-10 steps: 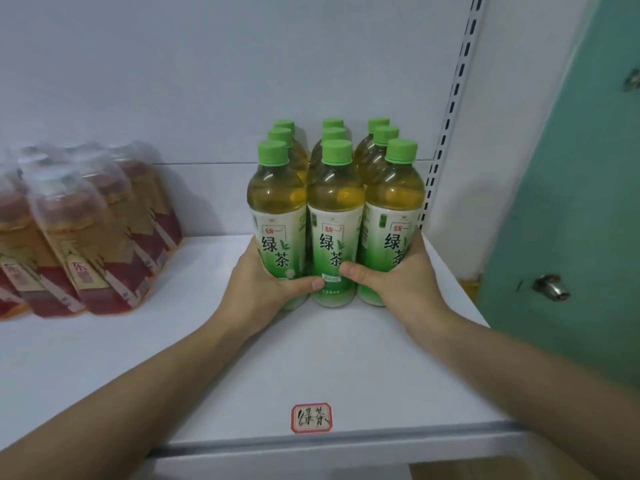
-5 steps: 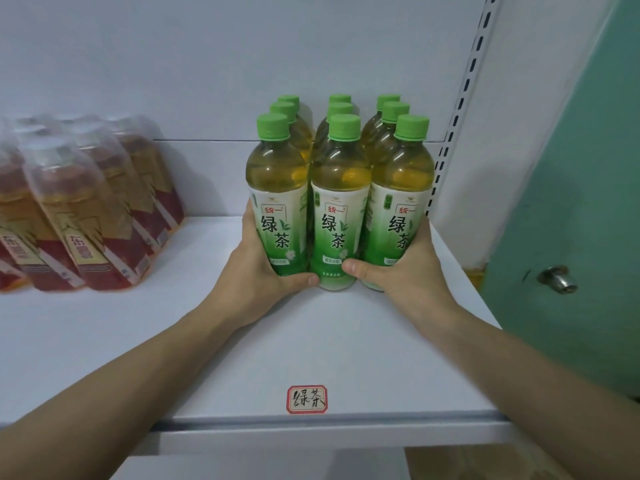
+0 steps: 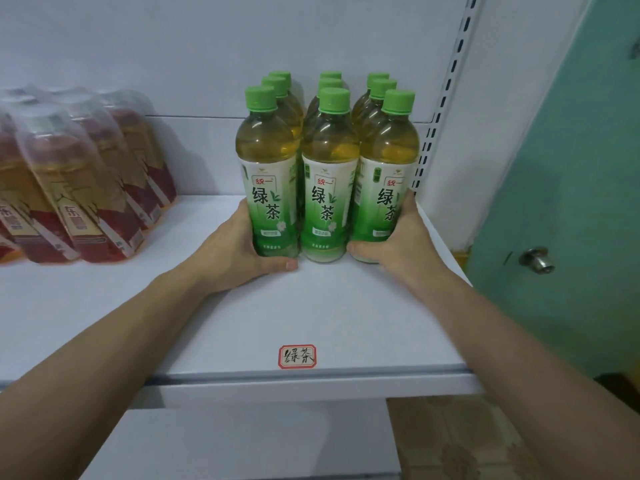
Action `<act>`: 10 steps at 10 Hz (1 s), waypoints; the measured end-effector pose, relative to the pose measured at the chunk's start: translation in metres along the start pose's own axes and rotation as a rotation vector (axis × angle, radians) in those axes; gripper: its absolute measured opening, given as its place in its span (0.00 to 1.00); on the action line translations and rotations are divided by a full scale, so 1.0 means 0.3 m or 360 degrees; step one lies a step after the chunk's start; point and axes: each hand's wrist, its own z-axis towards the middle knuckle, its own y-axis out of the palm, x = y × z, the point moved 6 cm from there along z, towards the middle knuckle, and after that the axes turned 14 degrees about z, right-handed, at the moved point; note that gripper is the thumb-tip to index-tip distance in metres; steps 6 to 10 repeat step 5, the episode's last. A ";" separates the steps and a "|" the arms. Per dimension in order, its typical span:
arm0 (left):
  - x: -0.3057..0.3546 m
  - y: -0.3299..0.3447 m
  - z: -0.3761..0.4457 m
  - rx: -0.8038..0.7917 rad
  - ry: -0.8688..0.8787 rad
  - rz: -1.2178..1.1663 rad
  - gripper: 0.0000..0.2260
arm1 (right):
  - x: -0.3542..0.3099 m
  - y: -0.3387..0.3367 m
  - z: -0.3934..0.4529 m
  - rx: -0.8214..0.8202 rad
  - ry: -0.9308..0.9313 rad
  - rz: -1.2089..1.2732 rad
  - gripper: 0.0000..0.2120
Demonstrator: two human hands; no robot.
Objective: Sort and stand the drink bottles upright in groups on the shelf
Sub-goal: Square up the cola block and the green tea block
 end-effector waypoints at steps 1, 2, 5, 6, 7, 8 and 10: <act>-0.010 0.001 0.005 -0.0011 -0.0029 0.0082 0.49 | 0.006 -0.021 -0.002 -0.0082 0.0036 -0.0027 0.49; -0.009 0.006 0.011 -0.0011 -0.0056 0.0073 0.48 | 0.006 -0.019 -0.007 -0.0059 0.0038 -0.0003 0.51; -0.029 -0.044 -0.102 -0.0214 -0.0235 0.0460 0.56 | -0.122 -0.067 -0.271 0.0419 -0.0147 -0.0133 0.49; -0.029 -0.044 -0.102 -0.0214 -0.0235 0.0460 0.56 | -0.122 -0.067 -0.271 0.0419 -0.0147 -0.0133 0.49; -0.029 -0.044 -0.102 -0.0214 -0.0235 0.0460 0.56 | -0.122 -0.067 -0.271 0.0419 -0.0147 -0.0133 0.49; -0.029 -0.044 -0.102 -0.0214 -0.0235 0.0460 0.56 | -0.122 -0.067 -0.271 0.0419 -0.0147 -0.0133 0.49; -0.029 -0.044 -0.102 -0.0214 -0.0235 0.0460 0.56 | -0.122 -0.067 -0.271 0.0419 -0.0147 -0.0133 0.49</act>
